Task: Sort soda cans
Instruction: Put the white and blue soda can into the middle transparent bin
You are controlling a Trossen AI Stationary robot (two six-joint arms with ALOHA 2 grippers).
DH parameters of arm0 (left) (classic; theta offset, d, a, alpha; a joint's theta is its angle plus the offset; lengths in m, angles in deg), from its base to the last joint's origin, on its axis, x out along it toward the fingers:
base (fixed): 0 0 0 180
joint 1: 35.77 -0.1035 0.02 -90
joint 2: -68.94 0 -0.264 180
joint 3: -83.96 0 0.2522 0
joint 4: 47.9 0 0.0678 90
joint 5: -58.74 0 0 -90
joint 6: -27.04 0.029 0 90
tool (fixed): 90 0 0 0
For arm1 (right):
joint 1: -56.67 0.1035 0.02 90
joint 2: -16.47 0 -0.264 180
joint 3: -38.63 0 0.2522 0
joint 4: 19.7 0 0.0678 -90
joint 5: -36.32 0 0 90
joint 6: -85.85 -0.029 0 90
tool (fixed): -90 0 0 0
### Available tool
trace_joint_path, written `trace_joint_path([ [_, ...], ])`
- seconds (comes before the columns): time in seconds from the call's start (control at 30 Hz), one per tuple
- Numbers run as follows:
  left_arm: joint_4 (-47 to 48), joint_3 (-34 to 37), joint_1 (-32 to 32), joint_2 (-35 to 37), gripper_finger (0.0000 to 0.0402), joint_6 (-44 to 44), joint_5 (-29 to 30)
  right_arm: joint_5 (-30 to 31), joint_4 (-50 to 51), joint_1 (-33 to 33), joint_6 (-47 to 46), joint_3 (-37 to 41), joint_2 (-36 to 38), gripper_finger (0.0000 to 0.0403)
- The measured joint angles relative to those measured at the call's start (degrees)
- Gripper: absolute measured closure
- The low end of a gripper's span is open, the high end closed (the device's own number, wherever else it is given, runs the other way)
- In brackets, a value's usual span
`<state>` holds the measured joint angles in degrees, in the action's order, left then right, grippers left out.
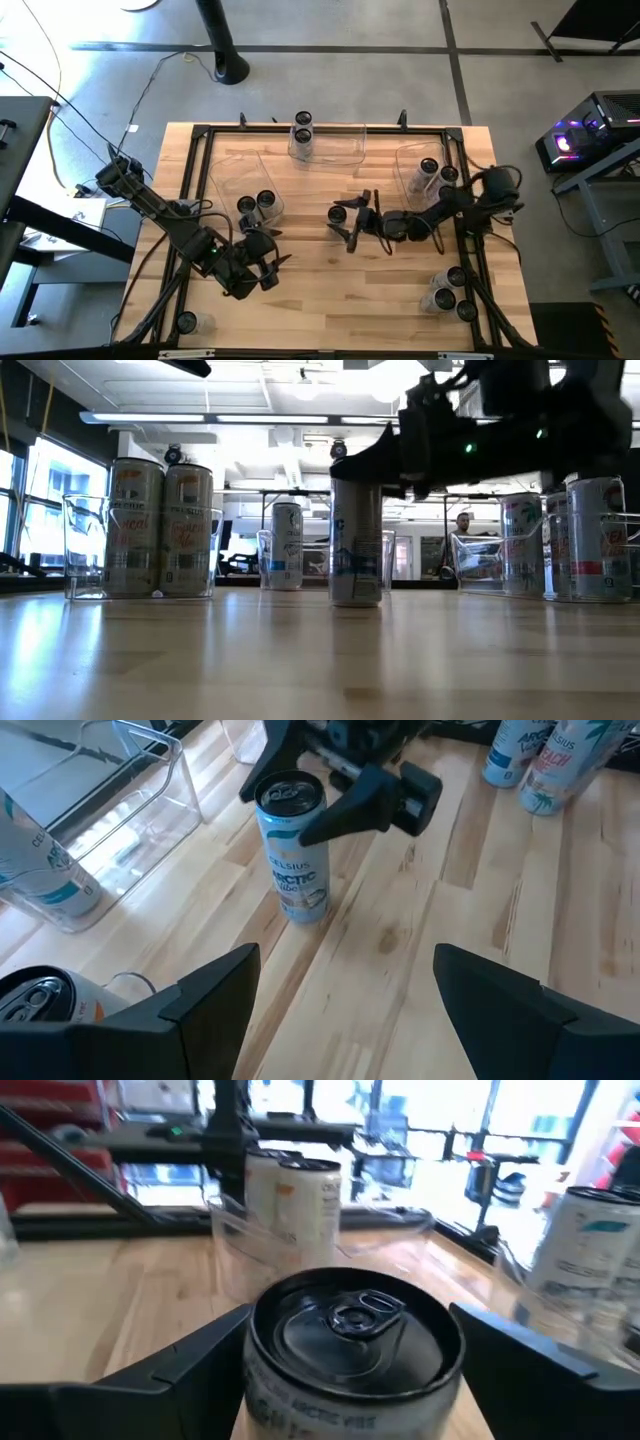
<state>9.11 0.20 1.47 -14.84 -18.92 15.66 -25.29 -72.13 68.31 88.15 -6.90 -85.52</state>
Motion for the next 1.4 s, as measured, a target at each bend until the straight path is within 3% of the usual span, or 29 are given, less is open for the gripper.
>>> trace_joint_path([
  [0.27, 0.0, 0.0, 0.0, 0.0, 0.0108, 0.0, 0.2, 6.6, 21.1, 2.4, -4.5, -2.0, 10.0, 0.0107],
  [0.53, 0.0, 0.0, 0.0, 0.0, 0.0108, 0.0, 0.2, 6.7, 38.0, 2.1, -6.1, -10.3, 9.5, 0.0161],
  [0.83, 0.1, 0.0, 0.0, 0.0, 0.0108, -0.4, 0.0, 8.2, 42.3, 1.3, 2.9, -15.9, 11.0, 0.0161],
  [0.9, 0.1, 0.0, 0.0, -0.2, 0.0108, -0.4, 0.0, 6.9, 36.9, -0.7, 8.0, -16.8, 11.9, 0.0161],
  [1.03, -0.2, -0.1, 0.7, -1.0, 0.0108, -0.5, 0.3, -2.7, 25.6, -8.1, 14.5, -16.2, 12.7, 0.0161],
  [1.23, -0.1, -0.1, 3.1, -2.2, 0.0108, -0.9, 1.9, -5.6, 27.7, -23.8, 11.3, -19.6, 12.6, 0.0161],
  [1.4, 0.1, -0.1, 3.8, -2.4, 0.0108, -0.9, 4.0, -14.3, 30.8, -33.9, 6.5, -25.2, 7.1, 0.0161],
])
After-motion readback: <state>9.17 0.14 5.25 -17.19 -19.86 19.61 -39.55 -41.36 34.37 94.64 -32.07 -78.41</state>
